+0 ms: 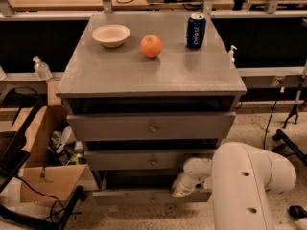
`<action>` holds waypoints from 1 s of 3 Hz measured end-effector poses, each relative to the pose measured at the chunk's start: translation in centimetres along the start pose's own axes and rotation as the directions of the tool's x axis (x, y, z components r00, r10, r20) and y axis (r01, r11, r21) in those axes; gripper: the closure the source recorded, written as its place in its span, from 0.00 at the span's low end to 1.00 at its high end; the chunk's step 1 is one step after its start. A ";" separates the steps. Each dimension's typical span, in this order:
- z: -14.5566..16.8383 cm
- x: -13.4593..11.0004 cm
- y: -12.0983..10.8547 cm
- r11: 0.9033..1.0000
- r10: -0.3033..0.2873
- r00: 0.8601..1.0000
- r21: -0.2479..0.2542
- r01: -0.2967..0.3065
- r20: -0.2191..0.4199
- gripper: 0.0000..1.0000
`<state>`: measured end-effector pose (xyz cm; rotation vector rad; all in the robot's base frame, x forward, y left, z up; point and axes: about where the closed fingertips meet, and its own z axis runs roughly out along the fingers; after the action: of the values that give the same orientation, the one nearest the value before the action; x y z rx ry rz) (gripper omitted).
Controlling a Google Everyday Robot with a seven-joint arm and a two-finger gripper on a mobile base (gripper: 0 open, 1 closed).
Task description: Open bottom drawer
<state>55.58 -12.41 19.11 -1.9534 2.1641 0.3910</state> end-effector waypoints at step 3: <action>-0.1 0.0 0.0 1.000 0.000 1.000 0.000 0.000 0.000 0.10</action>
Offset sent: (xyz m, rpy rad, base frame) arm 0.0000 0.0000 0.0000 0.0000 0.0000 0.0000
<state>55.57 -12.41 19.18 -1.9535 2.1642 0.3911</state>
